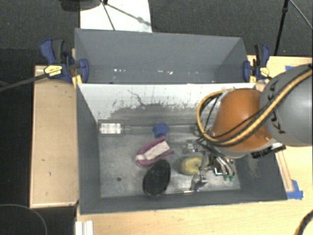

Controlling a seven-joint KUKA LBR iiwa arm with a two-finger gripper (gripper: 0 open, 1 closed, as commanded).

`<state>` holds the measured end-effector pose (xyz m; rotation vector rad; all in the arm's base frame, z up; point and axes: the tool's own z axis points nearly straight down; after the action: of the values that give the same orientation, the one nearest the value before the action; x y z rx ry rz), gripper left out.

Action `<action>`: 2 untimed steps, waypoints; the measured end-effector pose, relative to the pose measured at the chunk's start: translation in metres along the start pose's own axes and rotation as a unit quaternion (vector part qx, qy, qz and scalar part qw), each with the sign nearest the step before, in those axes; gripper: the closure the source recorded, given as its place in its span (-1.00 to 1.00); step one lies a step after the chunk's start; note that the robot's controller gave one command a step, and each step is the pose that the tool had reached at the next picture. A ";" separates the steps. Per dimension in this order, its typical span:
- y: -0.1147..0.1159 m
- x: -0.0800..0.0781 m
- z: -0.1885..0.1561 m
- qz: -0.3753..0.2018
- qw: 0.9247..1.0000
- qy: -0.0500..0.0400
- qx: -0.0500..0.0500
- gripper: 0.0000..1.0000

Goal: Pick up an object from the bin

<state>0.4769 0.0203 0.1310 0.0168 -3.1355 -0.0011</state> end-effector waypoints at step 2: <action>-0.053 -0.055 0.054 0.058 0.998 -0.005 0.000 1.00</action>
Offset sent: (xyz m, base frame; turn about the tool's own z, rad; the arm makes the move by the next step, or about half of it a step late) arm 0.0542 -0.0527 -0.0550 0.1080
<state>0.5319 -0.0324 0.0764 -0.1658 -3.1418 -0.0006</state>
